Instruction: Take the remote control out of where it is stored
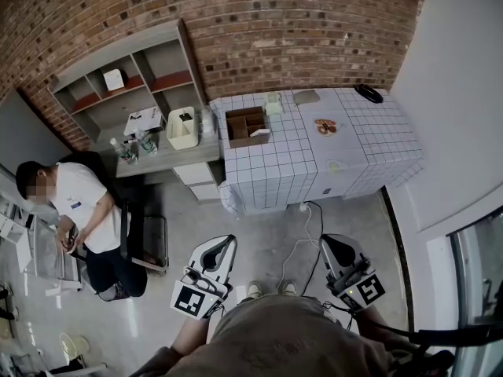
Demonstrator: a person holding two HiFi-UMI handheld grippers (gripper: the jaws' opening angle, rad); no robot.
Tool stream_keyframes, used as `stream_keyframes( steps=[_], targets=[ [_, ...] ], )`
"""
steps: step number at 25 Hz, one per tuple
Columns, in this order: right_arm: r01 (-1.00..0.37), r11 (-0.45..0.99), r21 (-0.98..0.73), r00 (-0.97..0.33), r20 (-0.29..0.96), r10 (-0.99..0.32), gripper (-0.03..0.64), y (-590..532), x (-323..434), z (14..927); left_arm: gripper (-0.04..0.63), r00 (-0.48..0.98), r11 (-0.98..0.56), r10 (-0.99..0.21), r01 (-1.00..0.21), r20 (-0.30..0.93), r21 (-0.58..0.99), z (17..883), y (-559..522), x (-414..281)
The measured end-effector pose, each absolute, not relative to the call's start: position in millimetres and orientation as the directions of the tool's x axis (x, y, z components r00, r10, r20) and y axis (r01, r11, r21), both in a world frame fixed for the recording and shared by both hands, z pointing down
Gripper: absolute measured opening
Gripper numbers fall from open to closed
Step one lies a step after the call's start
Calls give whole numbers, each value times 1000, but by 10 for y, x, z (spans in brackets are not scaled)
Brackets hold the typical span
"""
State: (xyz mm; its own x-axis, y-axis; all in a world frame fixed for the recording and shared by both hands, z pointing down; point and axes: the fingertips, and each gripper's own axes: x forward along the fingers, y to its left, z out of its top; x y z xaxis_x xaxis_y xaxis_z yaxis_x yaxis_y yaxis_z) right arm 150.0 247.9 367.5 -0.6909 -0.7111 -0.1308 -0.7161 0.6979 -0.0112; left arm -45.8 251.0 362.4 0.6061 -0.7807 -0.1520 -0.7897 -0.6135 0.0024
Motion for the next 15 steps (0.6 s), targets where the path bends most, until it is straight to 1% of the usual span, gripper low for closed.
stream_keyframes(
  steps=[3, 7, 15],
  targets=[
    [-712, 702, 14, -699, -108, -707, 14, 2500, 1493, 3722, 5, 613, -620, -781, -784, -120, 29, 3757, 2506, -470],
    [-711, 703, 15, -699, -118, -705, 14, 2512, 1488, 3705, 5, 623, -627, -776, -779, -99, 21, 3812, 2517, -428],
    [-710, 704, -25, -699, -98, -708, 14, 2532, 1532, 3823, 5, 631, -637, -767, -771, -118, 19, 3794, 2538, -331]
  ],
)
